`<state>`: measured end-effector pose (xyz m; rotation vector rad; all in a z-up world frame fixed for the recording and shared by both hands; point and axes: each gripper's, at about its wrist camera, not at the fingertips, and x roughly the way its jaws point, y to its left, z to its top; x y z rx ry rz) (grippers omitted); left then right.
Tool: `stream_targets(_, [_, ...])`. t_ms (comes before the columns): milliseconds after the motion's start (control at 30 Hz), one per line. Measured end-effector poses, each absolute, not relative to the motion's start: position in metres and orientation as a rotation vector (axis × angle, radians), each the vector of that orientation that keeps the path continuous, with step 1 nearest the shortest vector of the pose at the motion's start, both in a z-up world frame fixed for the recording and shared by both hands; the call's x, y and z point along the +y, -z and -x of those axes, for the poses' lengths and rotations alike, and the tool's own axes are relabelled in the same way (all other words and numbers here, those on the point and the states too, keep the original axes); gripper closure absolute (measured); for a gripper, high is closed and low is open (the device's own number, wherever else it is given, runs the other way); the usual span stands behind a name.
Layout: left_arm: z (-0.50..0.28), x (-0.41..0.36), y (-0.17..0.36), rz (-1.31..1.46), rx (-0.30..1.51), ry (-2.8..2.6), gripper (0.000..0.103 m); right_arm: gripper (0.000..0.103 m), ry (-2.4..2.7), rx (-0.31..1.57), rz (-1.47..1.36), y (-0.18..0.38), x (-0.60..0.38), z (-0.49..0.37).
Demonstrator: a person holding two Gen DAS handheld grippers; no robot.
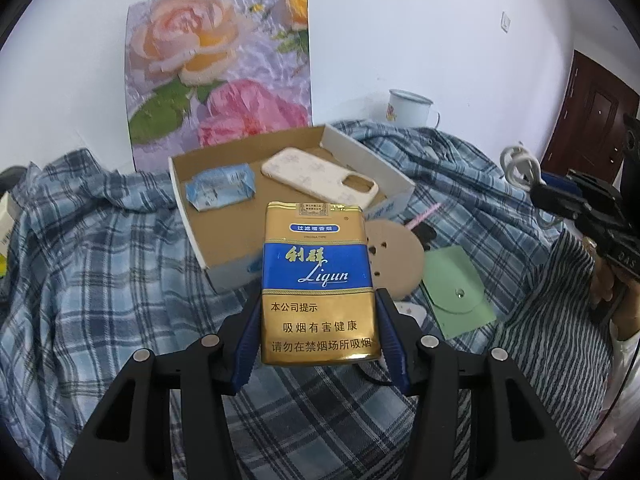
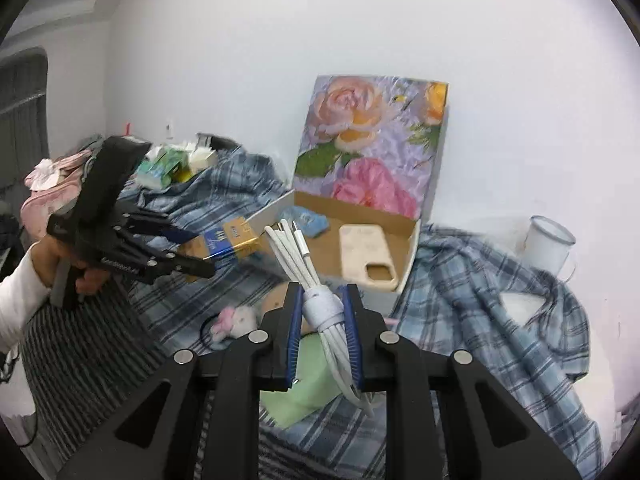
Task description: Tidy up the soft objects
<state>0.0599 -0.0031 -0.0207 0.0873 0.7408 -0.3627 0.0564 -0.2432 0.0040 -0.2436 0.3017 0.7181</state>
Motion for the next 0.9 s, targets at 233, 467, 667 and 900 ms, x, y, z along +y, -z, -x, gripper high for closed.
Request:
stream_targets(233, [-0.054, 0.002, -0.002, -0.091, 0.663, 0.325, 0.048, 0.084, -0.69, 0.207, 0.211, -0.035, -0.245, -0.054])
stream_targets(467, [-0.043, 0.008, -0.039, -0.079, 0.536, 0.265, 0.048, 0.084, -0.689, 0.09, 0.157, -0.067, -0.241, -0.051])
stream_targets(667, [-0.038, 0.005, -0.075, -0.085, 0.447, 0.242, 0.048, 0.084, -0.707, 0.036, 0.129, -0.088, -0.234, -0.052])
stream_targets(900, [-0.034, -0.003, -0.119, -0.097, 0.332, 0.23, 0.048, 0.084, -0.718, -0.045, 0.128, -0.126, -0.223, -0.054])
